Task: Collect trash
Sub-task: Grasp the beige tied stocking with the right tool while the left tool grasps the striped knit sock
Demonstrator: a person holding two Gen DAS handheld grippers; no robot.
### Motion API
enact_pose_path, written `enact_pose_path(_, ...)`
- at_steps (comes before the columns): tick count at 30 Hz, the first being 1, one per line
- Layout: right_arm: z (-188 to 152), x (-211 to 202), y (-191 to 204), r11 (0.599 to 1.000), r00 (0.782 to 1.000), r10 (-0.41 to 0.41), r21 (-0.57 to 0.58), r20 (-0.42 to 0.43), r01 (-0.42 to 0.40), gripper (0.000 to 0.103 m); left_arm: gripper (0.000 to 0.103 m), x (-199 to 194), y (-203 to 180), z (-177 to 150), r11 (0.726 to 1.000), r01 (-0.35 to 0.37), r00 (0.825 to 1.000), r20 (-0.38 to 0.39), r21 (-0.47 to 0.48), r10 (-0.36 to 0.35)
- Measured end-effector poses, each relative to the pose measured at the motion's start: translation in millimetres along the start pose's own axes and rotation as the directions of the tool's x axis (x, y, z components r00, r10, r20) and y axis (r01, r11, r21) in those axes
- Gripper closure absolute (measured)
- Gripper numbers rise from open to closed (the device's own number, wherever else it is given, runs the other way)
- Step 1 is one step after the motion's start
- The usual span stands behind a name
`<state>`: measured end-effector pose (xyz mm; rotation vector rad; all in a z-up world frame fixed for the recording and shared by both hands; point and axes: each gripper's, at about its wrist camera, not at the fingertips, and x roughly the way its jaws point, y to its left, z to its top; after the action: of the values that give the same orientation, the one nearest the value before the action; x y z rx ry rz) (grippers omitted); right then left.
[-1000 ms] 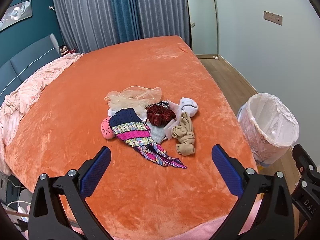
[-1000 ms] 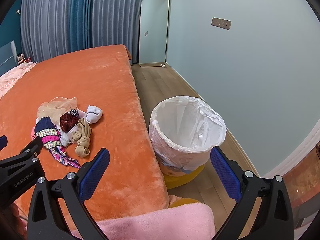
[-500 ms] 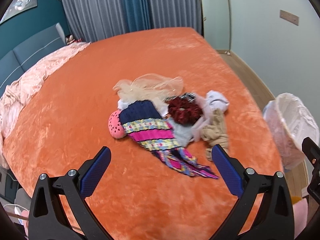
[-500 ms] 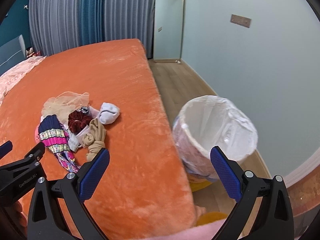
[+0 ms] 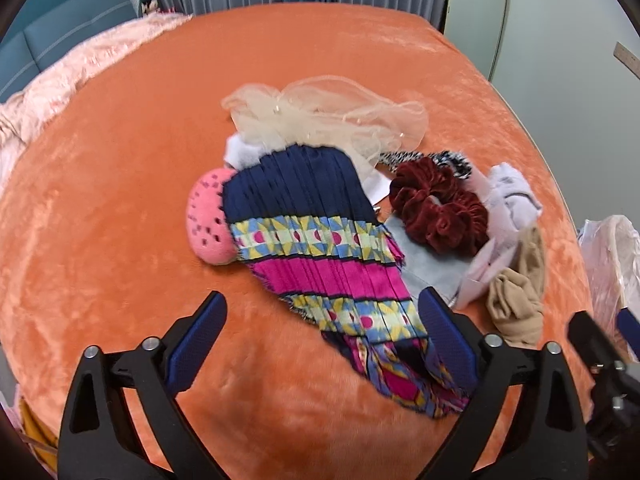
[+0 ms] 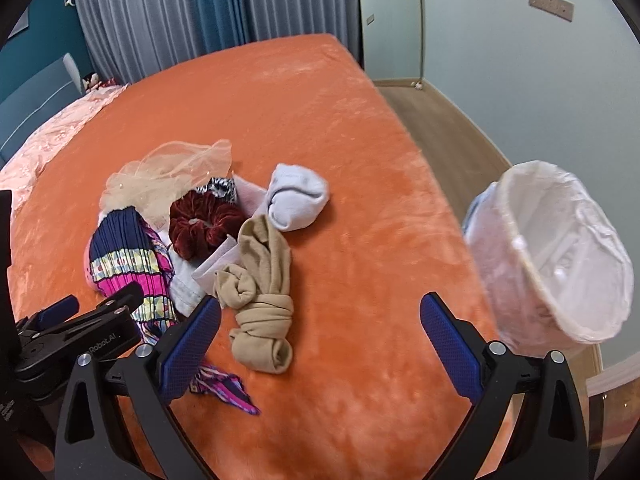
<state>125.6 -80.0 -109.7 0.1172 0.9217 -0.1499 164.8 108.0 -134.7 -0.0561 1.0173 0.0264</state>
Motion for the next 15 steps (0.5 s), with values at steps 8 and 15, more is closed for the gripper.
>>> enact_pose_path(8, -7, 45, 21, 0.997, 0.994, 0.056, -0.045, -0.095, -0.06, 0.041, 0.05, 23, 6, -8, 0.996, 0.087, 0.993, -0.071, -0.03, -0.089)
enact_pose_path(15, -12, 50, 34, 0.992, 0.987, 0.102, -0.066, -0.12, -0.11, 0.065, 0.09, 11, 3, -11, 0.989, 0.149, 0.987, -0.057, -0.014, -0.15)
